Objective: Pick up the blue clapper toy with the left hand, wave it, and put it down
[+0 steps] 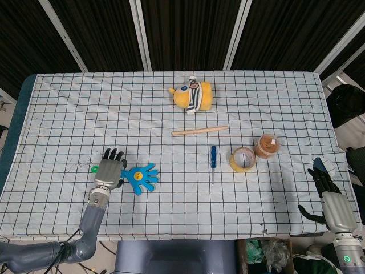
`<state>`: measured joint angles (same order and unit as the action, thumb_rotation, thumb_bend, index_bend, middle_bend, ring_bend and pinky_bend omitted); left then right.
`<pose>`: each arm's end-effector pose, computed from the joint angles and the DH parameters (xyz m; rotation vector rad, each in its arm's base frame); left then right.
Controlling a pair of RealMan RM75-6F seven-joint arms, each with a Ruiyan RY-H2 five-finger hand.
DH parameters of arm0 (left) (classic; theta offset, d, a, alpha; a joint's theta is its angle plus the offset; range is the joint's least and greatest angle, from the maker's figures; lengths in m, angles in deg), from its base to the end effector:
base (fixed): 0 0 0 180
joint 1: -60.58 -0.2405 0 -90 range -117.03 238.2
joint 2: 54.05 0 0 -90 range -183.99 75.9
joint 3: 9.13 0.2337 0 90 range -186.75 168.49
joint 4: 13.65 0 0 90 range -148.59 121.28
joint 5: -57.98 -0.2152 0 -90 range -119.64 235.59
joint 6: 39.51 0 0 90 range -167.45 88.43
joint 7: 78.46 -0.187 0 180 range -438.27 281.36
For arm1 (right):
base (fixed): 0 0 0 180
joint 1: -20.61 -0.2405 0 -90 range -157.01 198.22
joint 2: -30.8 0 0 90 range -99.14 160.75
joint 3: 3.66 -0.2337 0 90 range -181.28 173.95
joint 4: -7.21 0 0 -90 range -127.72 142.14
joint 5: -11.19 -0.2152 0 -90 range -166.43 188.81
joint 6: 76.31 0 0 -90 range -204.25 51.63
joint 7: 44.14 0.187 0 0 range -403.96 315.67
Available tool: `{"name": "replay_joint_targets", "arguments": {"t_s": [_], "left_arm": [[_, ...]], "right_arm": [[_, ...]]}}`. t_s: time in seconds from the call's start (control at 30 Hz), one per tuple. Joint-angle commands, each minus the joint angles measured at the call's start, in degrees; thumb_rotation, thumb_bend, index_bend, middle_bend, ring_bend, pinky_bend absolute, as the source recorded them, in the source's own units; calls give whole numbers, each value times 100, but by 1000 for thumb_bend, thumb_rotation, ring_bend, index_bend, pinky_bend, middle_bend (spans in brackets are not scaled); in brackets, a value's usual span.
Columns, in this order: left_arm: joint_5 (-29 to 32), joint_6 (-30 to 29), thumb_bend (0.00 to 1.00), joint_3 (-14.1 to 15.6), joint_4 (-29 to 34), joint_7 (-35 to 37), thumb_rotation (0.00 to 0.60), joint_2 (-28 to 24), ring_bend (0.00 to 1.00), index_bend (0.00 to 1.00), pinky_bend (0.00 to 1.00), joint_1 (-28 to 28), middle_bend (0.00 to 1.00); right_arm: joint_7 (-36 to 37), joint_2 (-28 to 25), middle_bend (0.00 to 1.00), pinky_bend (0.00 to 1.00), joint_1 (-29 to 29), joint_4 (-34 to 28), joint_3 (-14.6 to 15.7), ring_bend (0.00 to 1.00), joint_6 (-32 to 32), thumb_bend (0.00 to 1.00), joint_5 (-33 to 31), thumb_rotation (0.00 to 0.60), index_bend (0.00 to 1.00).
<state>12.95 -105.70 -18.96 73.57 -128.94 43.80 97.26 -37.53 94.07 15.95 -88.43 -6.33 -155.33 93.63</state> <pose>-0.1641 0.3315 -0.0671 -1.7322 -0.9157 -0.5317 -0.3008 -0.2187 0.1281 1.3291 -1.1359 0.9256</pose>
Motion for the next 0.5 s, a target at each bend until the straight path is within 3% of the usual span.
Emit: {"name": "replay_joint_targets", "arguments": {"t_s": [0.03,0.5], "left_arm": [[7,-3,287,21,-5,24,600,-1,0,402,19,18,144],[114,-18,303,71,-59,95,600,45,0,402,19,127,145]], "right_arm": [[5,-1,0,154,1,-5,-1,0,-2,214,-1,600,0],[31,-4,0,154,4,-21,-9,0,-4,214,-11,600,0]]}}
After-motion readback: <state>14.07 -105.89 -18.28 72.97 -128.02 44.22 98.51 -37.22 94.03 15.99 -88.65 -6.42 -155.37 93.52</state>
